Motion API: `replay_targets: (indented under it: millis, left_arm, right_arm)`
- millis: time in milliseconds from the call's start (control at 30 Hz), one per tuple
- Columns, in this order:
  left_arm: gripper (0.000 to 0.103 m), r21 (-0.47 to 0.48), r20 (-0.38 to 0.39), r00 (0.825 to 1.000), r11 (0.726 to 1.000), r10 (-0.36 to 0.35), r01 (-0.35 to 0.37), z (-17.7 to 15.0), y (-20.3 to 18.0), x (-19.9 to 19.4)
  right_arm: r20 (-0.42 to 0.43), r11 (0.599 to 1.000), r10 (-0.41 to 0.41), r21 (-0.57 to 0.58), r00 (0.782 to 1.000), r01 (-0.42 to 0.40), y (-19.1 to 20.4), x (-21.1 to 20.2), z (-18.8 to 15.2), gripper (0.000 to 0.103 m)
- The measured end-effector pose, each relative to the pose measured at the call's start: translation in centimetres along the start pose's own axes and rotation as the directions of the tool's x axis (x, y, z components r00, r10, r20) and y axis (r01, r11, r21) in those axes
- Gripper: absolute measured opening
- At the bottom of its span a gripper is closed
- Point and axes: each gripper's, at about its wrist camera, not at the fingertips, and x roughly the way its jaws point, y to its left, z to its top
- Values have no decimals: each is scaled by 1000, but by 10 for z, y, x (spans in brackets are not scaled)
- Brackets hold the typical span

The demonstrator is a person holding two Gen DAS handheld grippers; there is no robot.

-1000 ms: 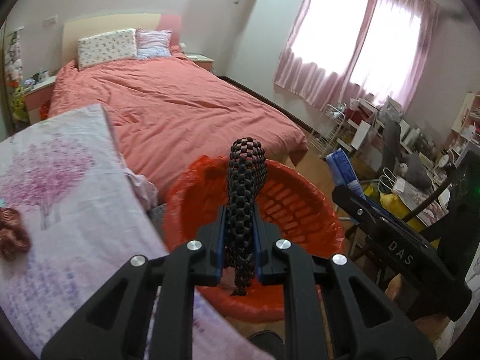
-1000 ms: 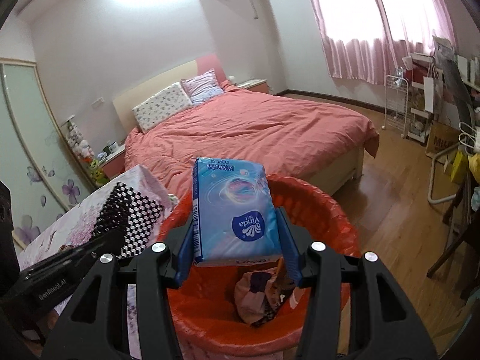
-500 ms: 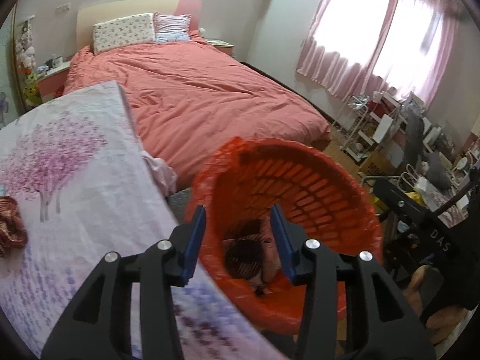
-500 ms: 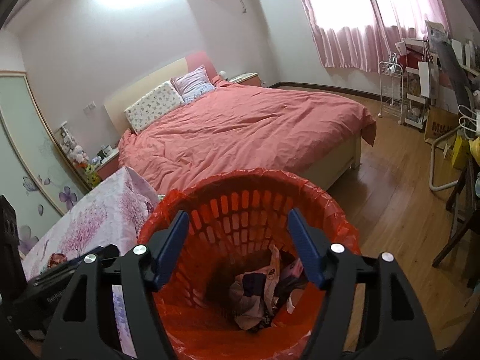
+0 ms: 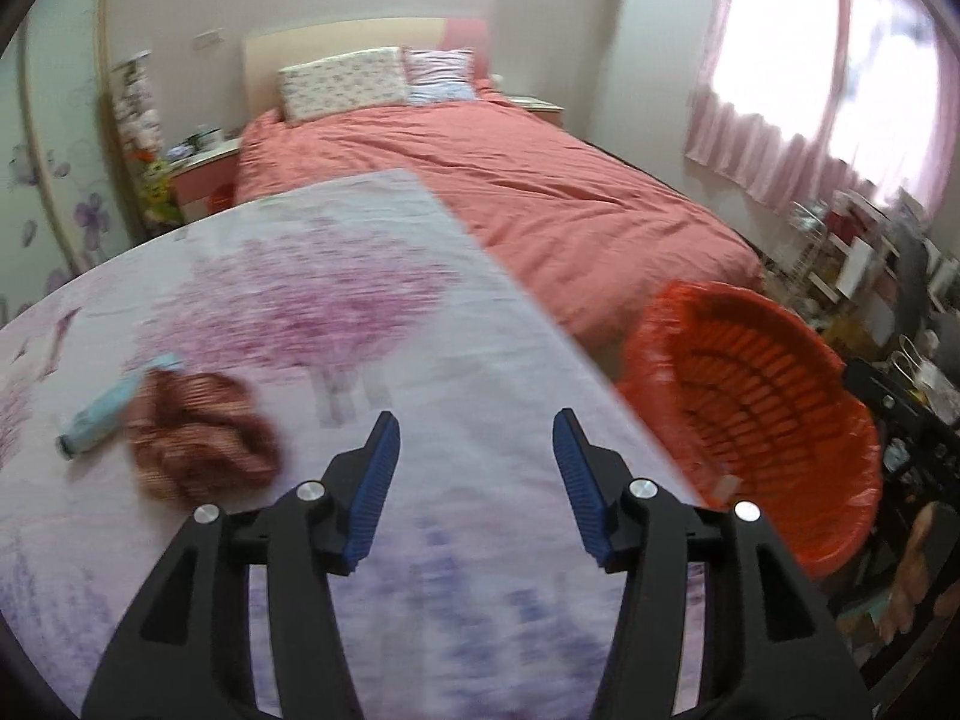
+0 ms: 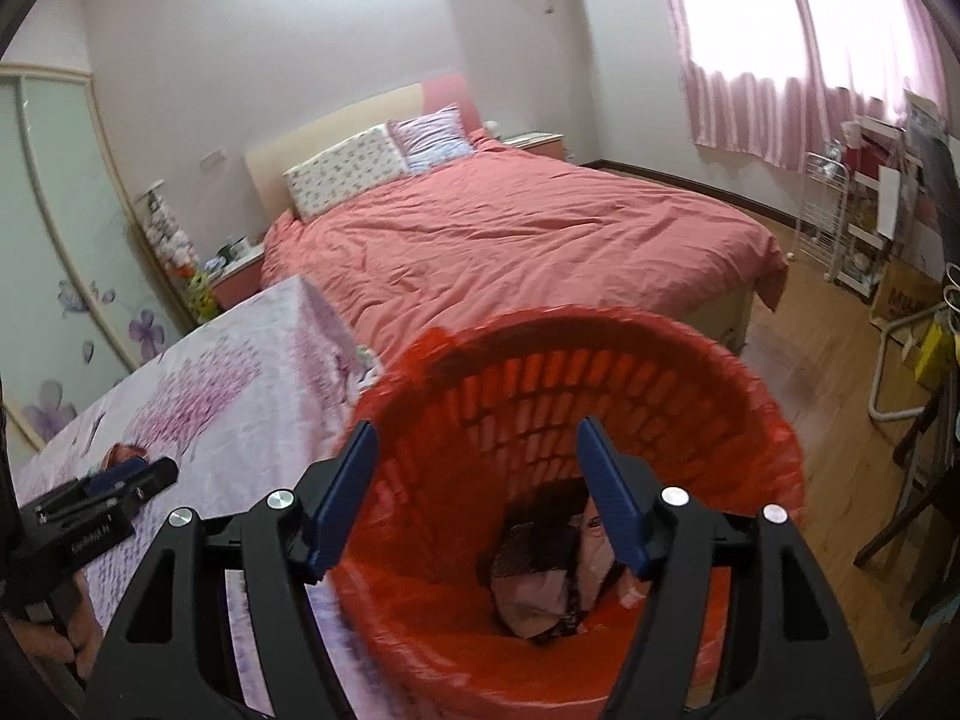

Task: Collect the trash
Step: 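Reach the left tool to the light-blue tube while the right tool moves toward the brown scrunchie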

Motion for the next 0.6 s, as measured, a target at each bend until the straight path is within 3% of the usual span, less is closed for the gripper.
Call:
replay_targets:
  millis: [167,367,500,600]
  left_arm:
    - [56,-60,14,994,993,107,-106,-4,63,-14]
    - [58,-165,10,969,956,248,-243,-13,159,-26]
    - [58,-204,-4,961,941,276,-271,-17,202,-23]
    - [58,-220,-15,968,944,249,-247,-16,222,-15]
  right_arm:
    - [-20,998,43,-46,999,-44,32,0,-5,68]
    - [-77,990,106,-90,991,-112,80,9,-17,68]
    - [-110,981,131,-132,985,-145,109,14,-25,68]
    - [-133,975,145,-152,980,-165,127,19,-30,68]
